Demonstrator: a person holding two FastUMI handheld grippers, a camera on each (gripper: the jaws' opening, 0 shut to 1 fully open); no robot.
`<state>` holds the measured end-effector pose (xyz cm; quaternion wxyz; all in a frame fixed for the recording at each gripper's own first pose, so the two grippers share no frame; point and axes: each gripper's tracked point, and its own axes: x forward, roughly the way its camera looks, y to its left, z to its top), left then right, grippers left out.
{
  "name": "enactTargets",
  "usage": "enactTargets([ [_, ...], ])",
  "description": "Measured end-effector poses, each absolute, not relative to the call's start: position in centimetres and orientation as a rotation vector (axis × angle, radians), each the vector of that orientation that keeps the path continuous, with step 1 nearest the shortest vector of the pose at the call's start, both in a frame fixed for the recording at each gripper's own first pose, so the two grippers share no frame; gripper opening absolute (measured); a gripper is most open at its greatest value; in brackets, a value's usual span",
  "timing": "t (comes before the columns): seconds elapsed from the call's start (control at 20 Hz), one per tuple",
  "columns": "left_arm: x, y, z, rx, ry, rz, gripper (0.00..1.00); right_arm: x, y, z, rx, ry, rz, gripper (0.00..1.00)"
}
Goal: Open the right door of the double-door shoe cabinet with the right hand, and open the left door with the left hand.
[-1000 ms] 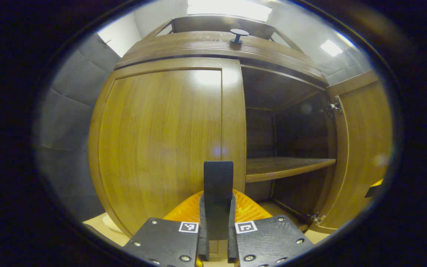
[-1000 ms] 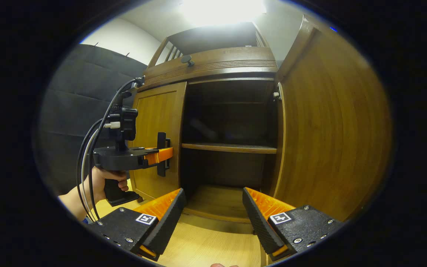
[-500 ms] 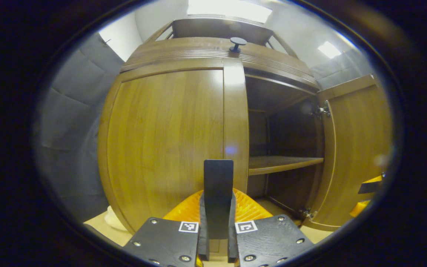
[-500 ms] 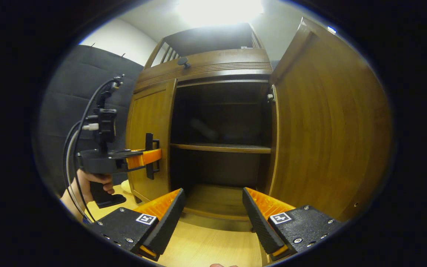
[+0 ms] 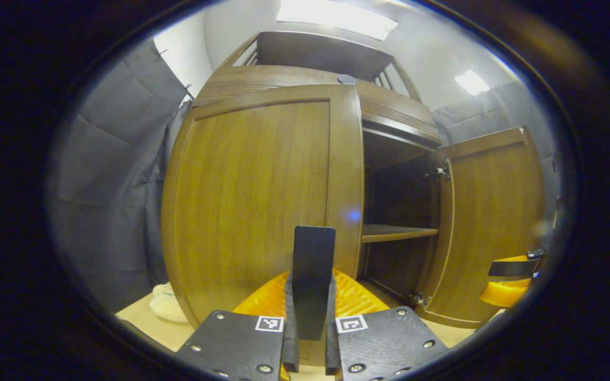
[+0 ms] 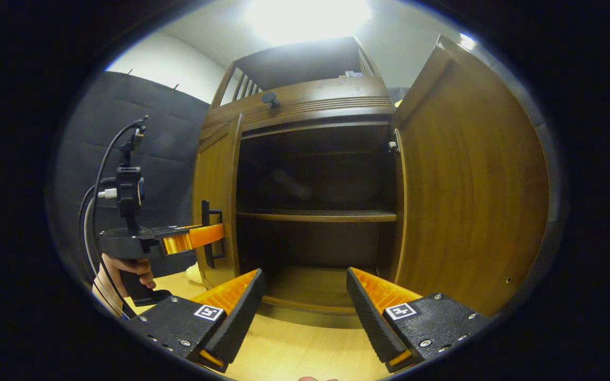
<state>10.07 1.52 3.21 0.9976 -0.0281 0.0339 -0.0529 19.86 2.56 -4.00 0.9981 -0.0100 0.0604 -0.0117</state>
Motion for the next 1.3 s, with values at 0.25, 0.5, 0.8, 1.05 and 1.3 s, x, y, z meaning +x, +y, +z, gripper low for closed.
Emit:
enactTargets([
  [0.25,9.5,2.3,4.4,-0.066,0.05,-0.078,0.27,19.4,3.8,-3.1,0.021,0.092,-0.012,0.95],
  [0.5,10.3,0.7,1.3,-0.052,0.041,-0.048,0.21,19.0,4.6,-2.5,0.035,0.079,-0.009,0.95],
  [0.8,9.6,1.4,2.3,-0.054,0.023,-0.001,0.2,18.0,7.1,-2.2,0.023,0.073,0.019,0.95],
  [1.05,9.4,1.6,2.4,-0.073,0.007,0.03,0.19,17.6,8.6,-2.5,0.023,0.078,0.032,0.95],
  [1.3,9.0,1.7,3.0,-0.035,0.006,0.056,0.18,17.5,9.2,-2.5,0.02,0.078,0.022,0.95],
])
